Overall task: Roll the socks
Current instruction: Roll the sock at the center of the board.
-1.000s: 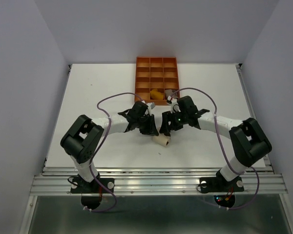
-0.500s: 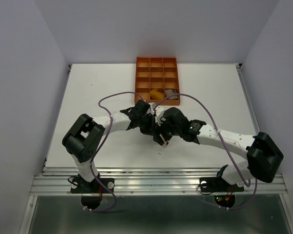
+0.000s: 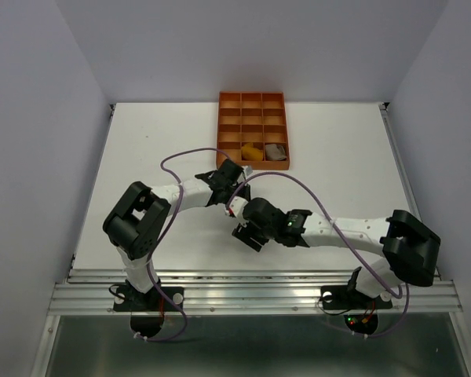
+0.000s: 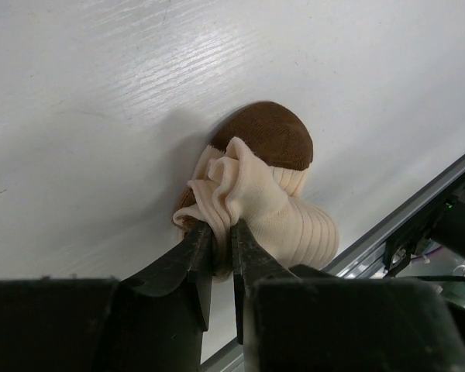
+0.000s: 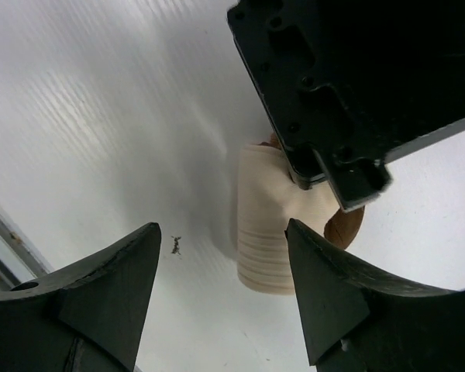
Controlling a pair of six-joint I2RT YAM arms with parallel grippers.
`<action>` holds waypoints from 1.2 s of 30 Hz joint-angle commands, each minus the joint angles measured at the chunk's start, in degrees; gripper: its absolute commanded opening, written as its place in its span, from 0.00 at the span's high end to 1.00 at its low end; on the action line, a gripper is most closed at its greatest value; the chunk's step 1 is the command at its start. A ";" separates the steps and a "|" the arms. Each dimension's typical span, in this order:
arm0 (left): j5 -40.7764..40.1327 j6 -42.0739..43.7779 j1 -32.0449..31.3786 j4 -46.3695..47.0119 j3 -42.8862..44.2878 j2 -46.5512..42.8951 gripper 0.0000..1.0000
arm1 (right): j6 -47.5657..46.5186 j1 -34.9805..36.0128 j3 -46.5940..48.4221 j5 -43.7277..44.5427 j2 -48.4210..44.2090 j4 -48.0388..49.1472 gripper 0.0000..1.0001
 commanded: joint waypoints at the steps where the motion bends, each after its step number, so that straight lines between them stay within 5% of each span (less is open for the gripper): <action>1: -1.09 2.23 -0.31 -6.40 0.01 1.52 1.00 | -1.51 0.88 0.41 5.09 2.21 -1.06 0.28; 31: 2.94 4.34 -0.40 -10.53 1.42 1.60 1.00 | -2.83 1.94 0.32 16.25 12.67 -0.62 0.39; 36: 3.47 4.96 -0.14 -11.06 1.95 1.78 1.00 | -3.36 1.94 0.32 16.70 14.08 -0.53 0.64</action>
